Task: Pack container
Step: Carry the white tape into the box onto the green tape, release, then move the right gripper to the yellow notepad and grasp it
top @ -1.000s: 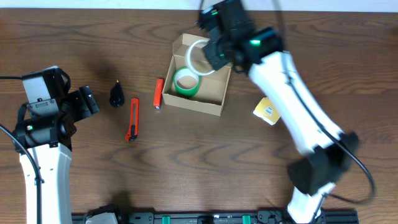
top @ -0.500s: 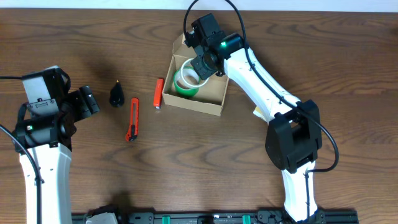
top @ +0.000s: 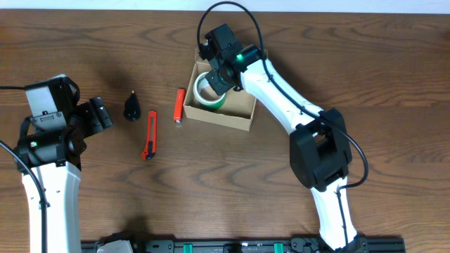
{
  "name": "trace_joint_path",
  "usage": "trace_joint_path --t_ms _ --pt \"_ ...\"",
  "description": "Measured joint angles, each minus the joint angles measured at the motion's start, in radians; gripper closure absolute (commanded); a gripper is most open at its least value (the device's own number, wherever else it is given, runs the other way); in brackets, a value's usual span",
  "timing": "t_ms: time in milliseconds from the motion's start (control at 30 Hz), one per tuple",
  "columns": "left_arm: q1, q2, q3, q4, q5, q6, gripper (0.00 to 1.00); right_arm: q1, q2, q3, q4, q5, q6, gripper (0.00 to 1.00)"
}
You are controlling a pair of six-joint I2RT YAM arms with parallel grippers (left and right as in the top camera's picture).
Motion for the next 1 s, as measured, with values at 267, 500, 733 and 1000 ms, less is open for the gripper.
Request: trace_joint_path --t_ms 267,500,733,1000 --pt "0.0 0.0 0.0 0.0 0.0 0.0 0.05 0.003 0.006 0.0 0.009 0.018 0.007 0.99" --pt "0.0 0.0 0.0 0.0 0.0 0.0 0.05 0.003 0.006 0.0 0.009 0.036 0.012 0.91" --pt "0.0 0.0 0.0 0.0 0.0 0.0 0.05 0.003 0.006 0.0 0.014 0.048 0.021 0.68" --pt "0.0 0.0 0.0 0.0 0.0 0.0 0.05 0.003 0.006 0.012 -0.035 0.055 0.019 0.66"
